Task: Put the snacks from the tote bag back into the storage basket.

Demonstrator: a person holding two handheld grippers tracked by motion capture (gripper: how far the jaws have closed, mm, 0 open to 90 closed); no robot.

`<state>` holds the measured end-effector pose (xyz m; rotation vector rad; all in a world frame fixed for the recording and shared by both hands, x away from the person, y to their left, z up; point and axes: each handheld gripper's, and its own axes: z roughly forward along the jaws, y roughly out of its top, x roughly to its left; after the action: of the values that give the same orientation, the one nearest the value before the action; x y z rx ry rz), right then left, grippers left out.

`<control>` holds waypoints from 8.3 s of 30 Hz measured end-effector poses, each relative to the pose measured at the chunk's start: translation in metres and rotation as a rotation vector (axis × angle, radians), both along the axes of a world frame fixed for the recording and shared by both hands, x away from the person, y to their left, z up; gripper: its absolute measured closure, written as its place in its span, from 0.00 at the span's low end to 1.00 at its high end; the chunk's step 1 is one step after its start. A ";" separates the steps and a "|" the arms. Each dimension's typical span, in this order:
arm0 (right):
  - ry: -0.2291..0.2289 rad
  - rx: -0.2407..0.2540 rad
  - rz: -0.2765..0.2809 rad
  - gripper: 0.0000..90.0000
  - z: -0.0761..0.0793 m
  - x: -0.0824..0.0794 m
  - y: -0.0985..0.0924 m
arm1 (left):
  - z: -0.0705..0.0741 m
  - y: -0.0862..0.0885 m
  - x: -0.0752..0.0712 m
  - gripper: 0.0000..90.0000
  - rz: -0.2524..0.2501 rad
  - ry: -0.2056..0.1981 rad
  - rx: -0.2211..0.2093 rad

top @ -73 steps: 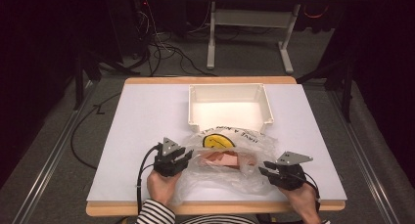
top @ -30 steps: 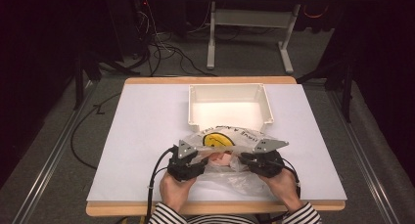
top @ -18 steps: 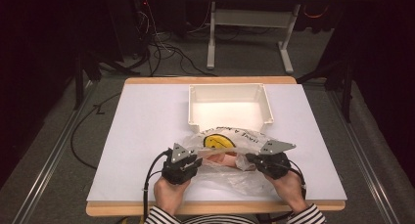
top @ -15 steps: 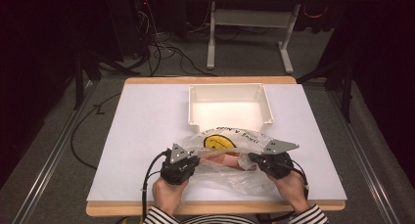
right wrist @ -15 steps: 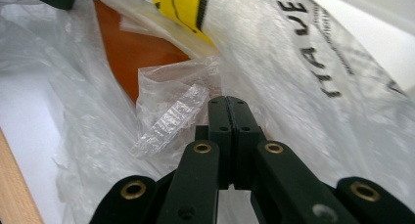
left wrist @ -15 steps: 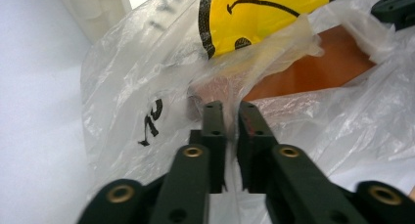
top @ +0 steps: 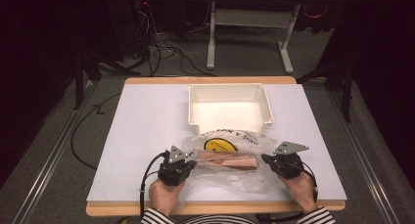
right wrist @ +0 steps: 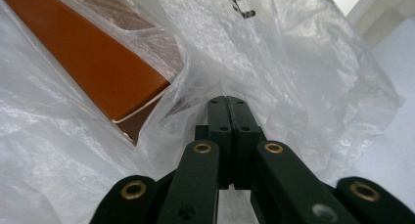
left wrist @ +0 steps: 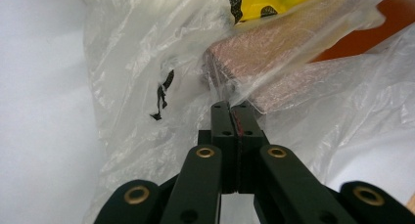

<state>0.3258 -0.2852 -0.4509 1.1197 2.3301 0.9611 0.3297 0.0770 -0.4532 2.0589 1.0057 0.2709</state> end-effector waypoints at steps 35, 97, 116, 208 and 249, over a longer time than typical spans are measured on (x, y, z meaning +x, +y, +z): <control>0.019 -0.016 -0.081 1.00 -0.016 0.021 -0.002 | -0.015 -0.008 0.046 1.00 0.079 0.064 0.025; 0.056 0.017 -0.100 1.00 -0.024 0.043 -0.001 | 0.007 0.010 0.023 0.80 0.019 -0.021 -0.065; 0.049 0.005 -0.092 1.00 -0.024 0.042 0.000 | 0.011 -0.011 0.064 0.64 0.036 0.009 -0.054; -0.105 0.133 -0.047 0.63 0.031 -0.008 0.003 | 0.012 0.007 -0.003 0.55 -0.007 -0.016 -0.029; -0.021 0.010 -0.136 0.75 -0.019 0.019 -0.010 | -0.025 0.002 0.025 0.97 0.032 0.063 0.010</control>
<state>0.3445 -0.2950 -0.4695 1.2481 2.2029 0.9305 0.3551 0.0792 -0.4783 2.0731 1.0787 0.2293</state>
